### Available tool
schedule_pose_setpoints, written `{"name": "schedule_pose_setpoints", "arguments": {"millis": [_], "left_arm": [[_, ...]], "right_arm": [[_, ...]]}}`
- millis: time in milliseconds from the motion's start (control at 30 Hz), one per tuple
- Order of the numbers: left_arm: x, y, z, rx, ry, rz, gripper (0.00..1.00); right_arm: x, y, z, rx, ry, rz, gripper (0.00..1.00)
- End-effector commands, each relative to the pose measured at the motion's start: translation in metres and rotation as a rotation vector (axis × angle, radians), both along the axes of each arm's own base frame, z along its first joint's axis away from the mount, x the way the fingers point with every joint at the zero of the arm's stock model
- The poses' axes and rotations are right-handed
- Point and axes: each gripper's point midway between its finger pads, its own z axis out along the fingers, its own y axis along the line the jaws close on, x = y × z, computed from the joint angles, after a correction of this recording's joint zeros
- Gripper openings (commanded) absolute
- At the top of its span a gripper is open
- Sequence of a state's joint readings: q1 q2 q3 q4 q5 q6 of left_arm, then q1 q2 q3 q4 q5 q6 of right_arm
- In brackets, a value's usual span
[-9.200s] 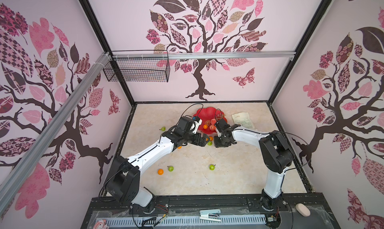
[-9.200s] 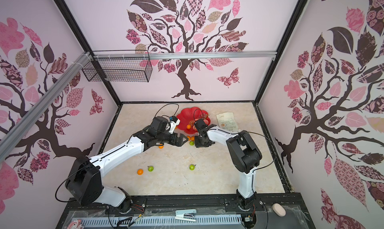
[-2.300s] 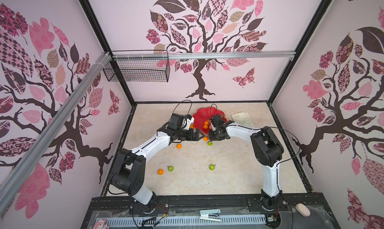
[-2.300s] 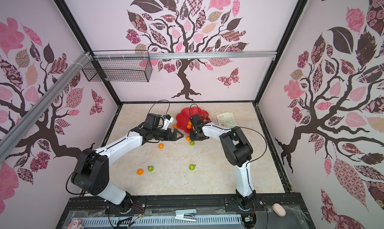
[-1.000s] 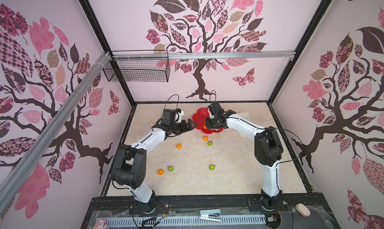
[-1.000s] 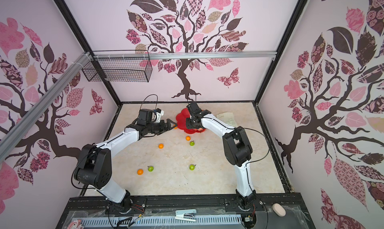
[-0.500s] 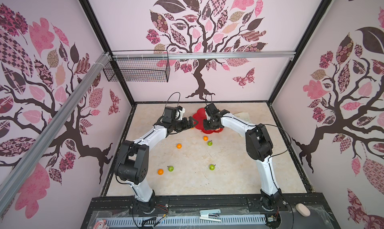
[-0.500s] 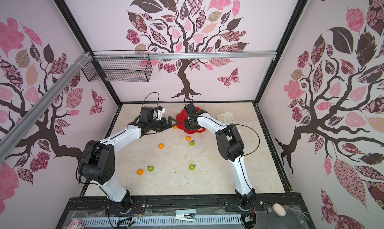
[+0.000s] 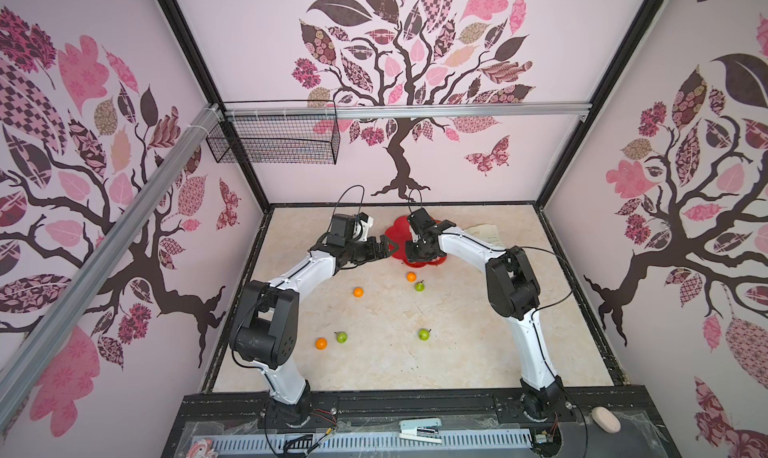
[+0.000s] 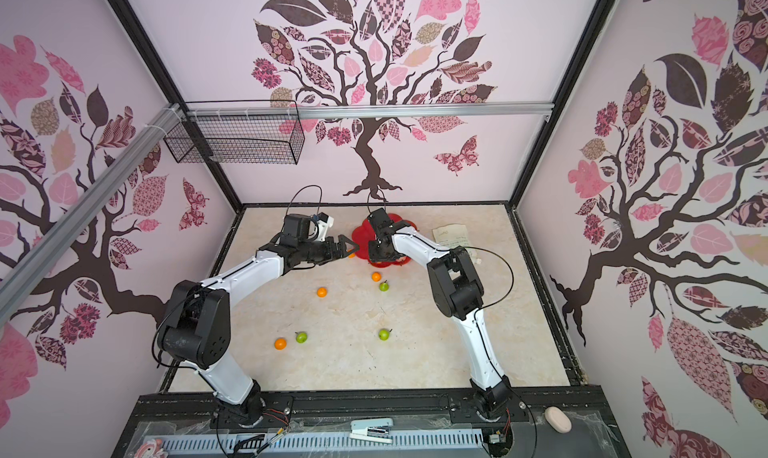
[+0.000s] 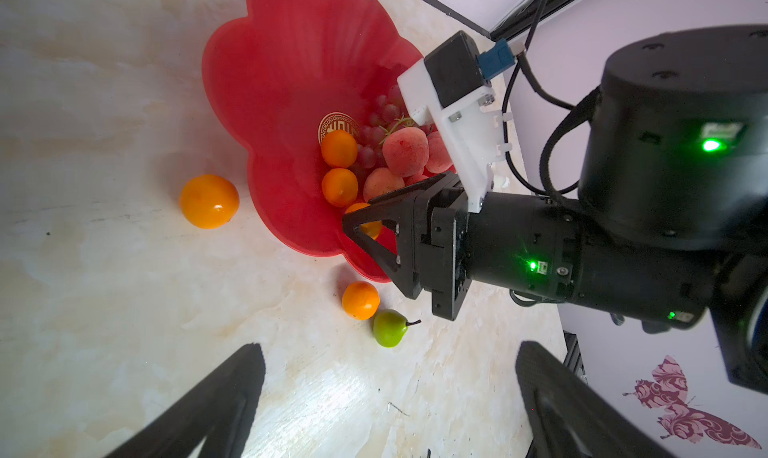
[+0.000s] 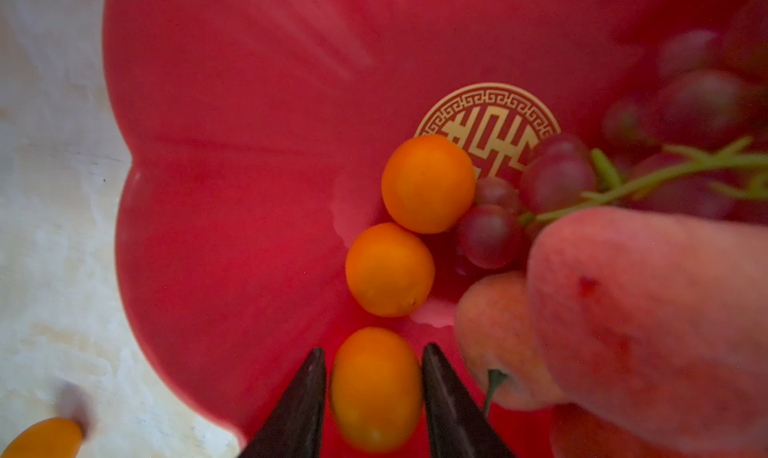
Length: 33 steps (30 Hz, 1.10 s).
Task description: Place and organize the fake fruits in the fruit bowl
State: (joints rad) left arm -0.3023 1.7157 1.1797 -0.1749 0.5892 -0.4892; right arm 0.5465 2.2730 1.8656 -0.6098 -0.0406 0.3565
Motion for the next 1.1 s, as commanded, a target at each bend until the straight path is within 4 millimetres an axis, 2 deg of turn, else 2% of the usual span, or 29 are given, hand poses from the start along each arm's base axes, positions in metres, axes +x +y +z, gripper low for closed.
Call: {"name": "schedule_pose_setpoints", "arguments": {"millis": [0, 167, 367, 500, 700, 900, 1067], "left_arm": [[0.004, -0.006, 0.001, 0.012, -0.018, -0.029, 0.98], [0.002, -0.006, 0.002, 0.027, -0.025, -0.033, 0.98], [-0.006, -0.001, 0.013, 0.053, -0.066, -0.033, 0.98], [-0.017, -0.002, 0.022, 0.078, -0.106, -0.049, 0.98], [-0.042, -0.012, 0.029, 0.138, -0.124, -0.061, 0.98], [-0.065, -0.005, 0.022, 0.144, -0.085, 0.010, 0.99], [-0.084, 0.008, 0.009, 0.136, -0.056, 0.072, 0.98]], "right_arm": [[0.005, 0.000, -0.006, -0.012, 0.011, 0.009, 0.42], [0.008, 0.000, 0.009, -0.008, -0.017, 0.009, 0.43], [0.008, -0.004, 0.042, 0.005, -0.070, 0.006, 0.43], [0.002, -0.008, 0.065, 0.023, -0.106, 0.003, 0.43], [-0.017, -0.019, 0.084, 0.045, -0.129, -0.004, 0.43], [-0.044, -0.030, 0.089, 0.082, -0.125, -0.013, 0.43], [-0.069, -0.032, 0.072, 0.095, -0.089, -0.012, 0.43]]}}
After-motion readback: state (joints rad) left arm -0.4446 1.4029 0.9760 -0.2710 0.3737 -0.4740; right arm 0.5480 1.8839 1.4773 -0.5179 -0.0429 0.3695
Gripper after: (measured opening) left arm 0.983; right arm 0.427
